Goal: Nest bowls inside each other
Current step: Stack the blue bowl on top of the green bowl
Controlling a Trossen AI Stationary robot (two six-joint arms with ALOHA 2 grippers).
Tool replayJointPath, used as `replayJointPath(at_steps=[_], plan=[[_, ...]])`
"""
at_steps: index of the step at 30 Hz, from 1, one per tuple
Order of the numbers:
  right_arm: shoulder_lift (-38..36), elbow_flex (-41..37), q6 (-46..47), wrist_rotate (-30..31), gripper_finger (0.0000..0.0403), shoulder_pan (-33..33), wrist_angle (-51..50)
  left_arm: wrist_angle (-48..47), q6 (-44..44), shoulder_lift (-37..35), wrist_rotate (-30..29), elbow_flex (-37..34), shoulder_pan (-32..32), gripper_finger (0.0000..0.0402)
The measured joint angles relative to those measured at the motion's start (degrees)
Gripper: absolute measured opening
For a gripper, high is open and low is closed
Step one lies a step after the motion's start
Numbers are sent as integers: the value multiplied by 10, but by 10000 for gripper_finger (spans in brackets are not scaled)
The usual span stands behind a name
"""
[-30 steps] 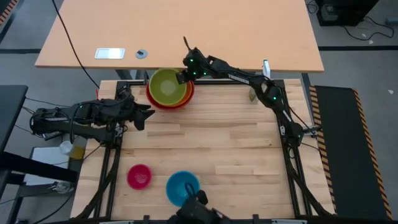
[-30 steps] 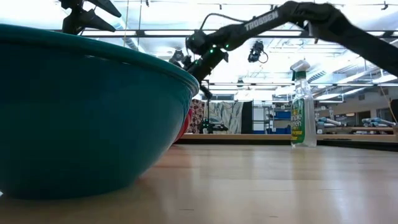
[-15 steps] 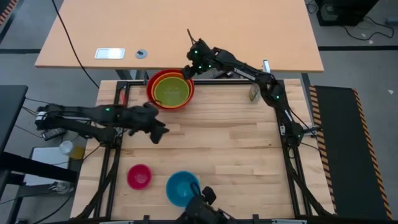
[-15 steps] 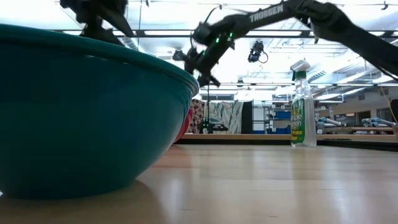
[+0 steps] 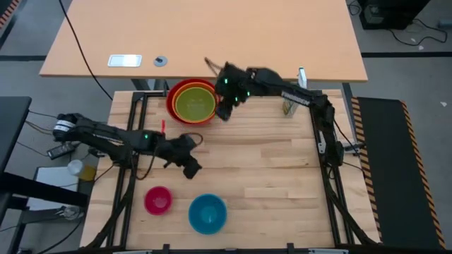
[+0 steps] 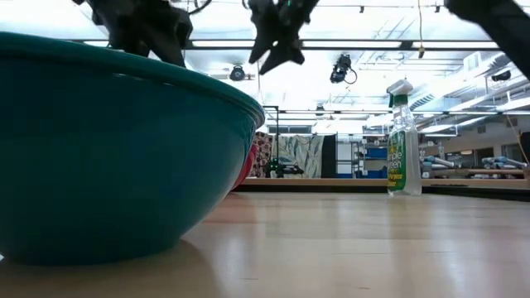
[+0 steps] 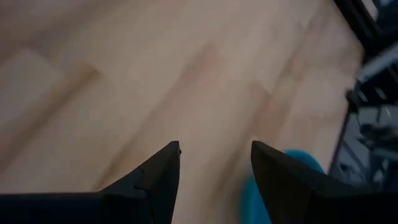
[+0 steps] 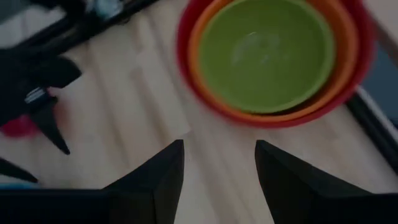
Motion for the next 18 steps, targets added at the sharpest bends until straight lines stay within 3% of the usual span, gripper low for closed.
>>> replayJointPath(at_steps=[10,18], plan=[[-139,-186,108,92,203,132,54,62,-81,39,-85,1,-168,201],[-261,-414,238,183,203,233,170,78,-193,104,-98,0,-188,201]])
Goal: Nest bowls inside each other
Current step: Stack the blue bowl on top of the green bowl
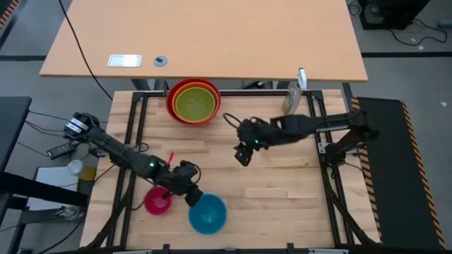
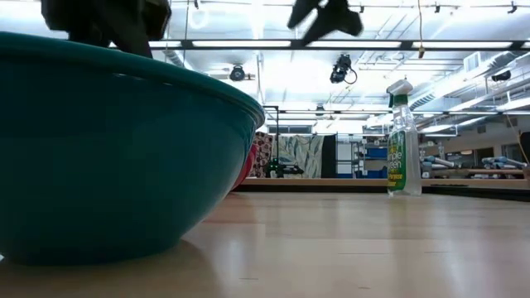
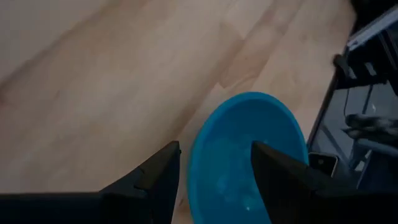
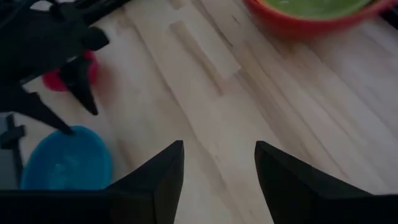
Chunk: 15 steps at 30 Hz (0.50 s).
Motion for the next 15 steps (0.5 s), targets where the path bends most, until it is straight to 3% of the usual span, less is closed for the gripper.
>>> replayJointPath(at_steps=[3,7,15], plan=[[-26,-70,33,12,203,10,46,22,-11,35,21,0,5,201],[-50,-130,62,-17,203,8,85,6,-13,83,46,23,10,201],[-79,-162,59,-23,203,0,90,-93,19,158,49,101,10,198]])
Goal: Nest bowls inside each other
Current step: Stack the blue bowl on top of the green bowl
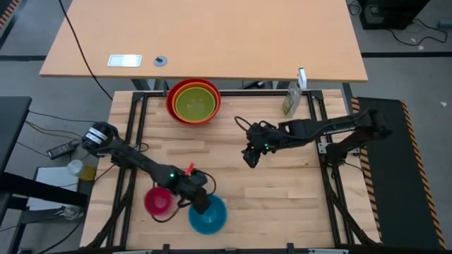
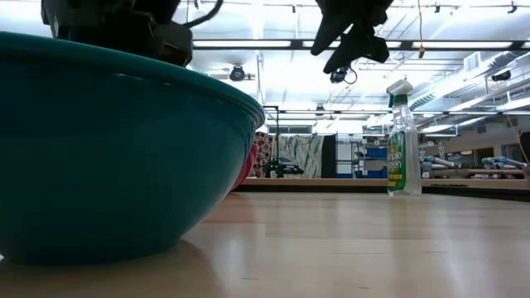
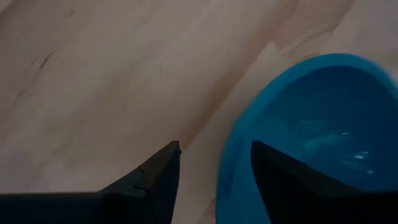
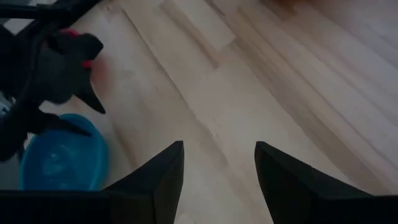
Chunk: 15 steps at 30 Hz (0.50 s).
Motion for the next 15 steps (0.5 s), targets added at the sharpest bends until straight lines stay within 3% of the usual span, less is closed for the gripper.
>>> replayJointPath(at_steps=[5,12,15], plan=[[-10,0,-14,2,203,-15,6,-9,17,15,0,12,2,155],[-37,0,-23,2,203,-43,7,-14,28,3,0,12,11,22],[-45,0,-46,2,203,-60,14,-25,53,-21,-6,13,35,16]])
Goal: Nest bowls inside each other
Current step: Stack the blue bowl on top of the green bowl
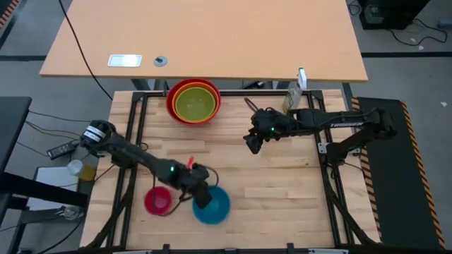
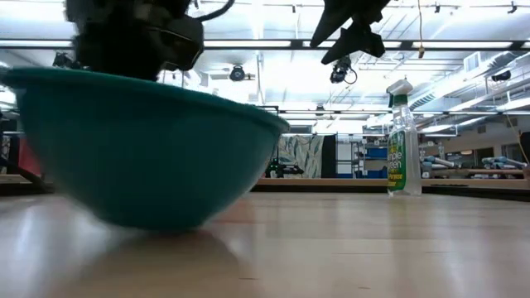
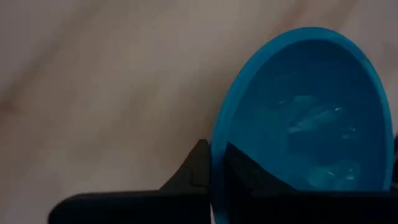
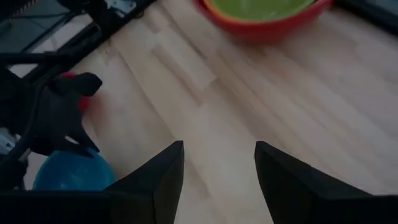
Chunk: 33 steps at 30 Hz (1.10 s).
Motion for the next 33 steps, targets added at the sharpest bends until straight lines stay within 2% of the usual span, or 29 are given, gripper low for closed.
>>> replayJointPath(at_steps=[3,7,18,24,33], plan=[[-1,0,-28,0,203,-23,2,-25,39,-35,0,0,46,20],[-1,0,-62,-2,203,-61,4,-73,110,-87,-1,0,137,17],[-1,0,-147,-71,203,-166,46,-69,285,-197,12,0,466,15],[0,0,-184,-91,203,-207,54,-79,330,-201,31,0,579,18],[0,0,-215,-140,203,-259,87,-58,353,-147,26,0,687,19]])
